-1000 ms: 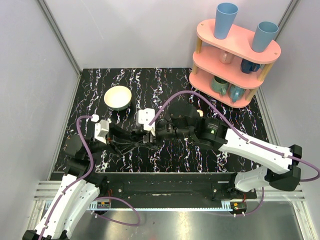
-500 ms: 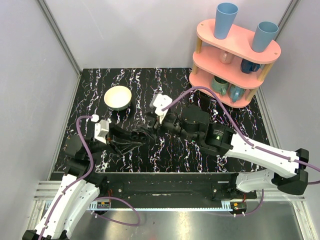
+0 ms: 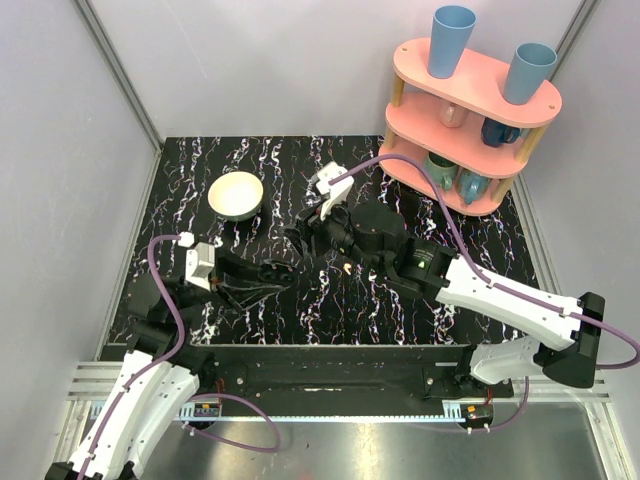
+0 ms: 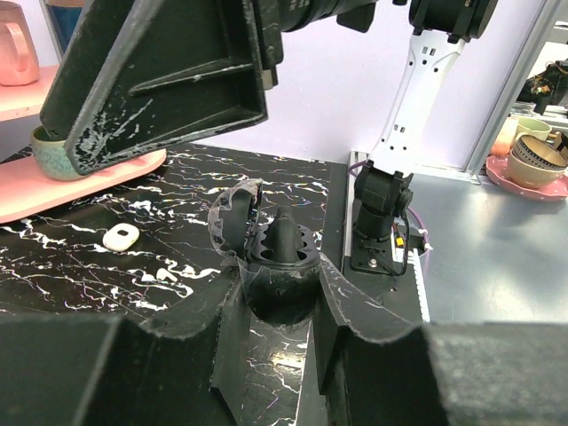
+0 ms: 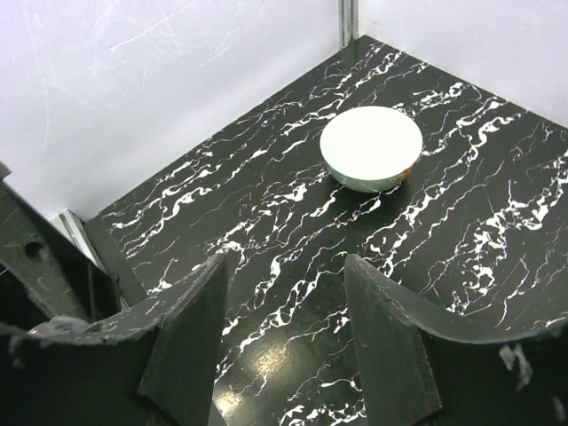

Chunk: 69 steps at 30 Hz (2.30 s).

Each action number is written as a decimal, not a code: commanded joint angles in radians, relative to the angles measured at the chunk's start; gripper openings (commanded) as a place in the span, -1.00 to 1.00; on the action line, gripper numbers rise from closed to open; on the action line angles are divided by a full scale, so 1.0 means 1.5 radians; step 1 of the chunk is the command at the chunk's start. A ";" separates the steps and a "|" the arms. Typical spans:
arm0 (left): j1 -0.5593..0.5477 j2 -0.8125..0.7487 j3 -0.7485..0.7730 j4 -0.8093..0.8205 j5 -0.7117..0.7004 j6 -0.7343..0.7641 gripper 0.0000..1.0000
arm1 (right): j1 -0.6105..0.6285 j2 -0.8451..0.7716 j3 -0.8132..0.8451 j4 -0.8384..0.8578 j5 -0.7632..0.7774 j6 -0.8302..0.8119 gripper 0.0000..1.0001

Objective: Insert the wireless bluetooth earbuds into the charging case
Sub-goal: Close the charging case with the earbuds, then place the charging case with the earbuds at the center of the board.

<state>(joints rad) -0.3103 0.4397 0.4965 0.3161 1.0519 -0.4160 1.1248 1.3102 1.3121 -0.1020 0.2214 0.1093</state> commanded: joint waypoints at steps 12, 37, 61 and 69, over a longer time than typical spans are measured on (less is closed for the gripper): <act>0.001 -0.013 -0.003 0.042 0.005 -0.004 -1.00 | -0.037 0.061 0.072 -0.080 -0.136 0.077 0.24; 0.003 0.088 0.019 -0.148 -0.248 -0.010 -1.00 | -0.019 0.000 -0.003 -0.108 0.212 0.066 0.56; -0.003 0.663 -0.076 0.217 -0.334 -0.180 -0.92 | -0.471 0.027 -0.228 -0.079 -0.044 0.290 0.85; 0.024 0.722 -0.028 0.146 -0.324 -0.131 -0.62 | -0.543 0.185 -0.158 -0.029 -0.169 0.101 0.90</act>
<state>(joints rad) -0.3050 1.5085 0.4015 0.5167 0.5674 -0.6586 0.3531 1.5024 0.9844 -0.2279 0.0811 0.4122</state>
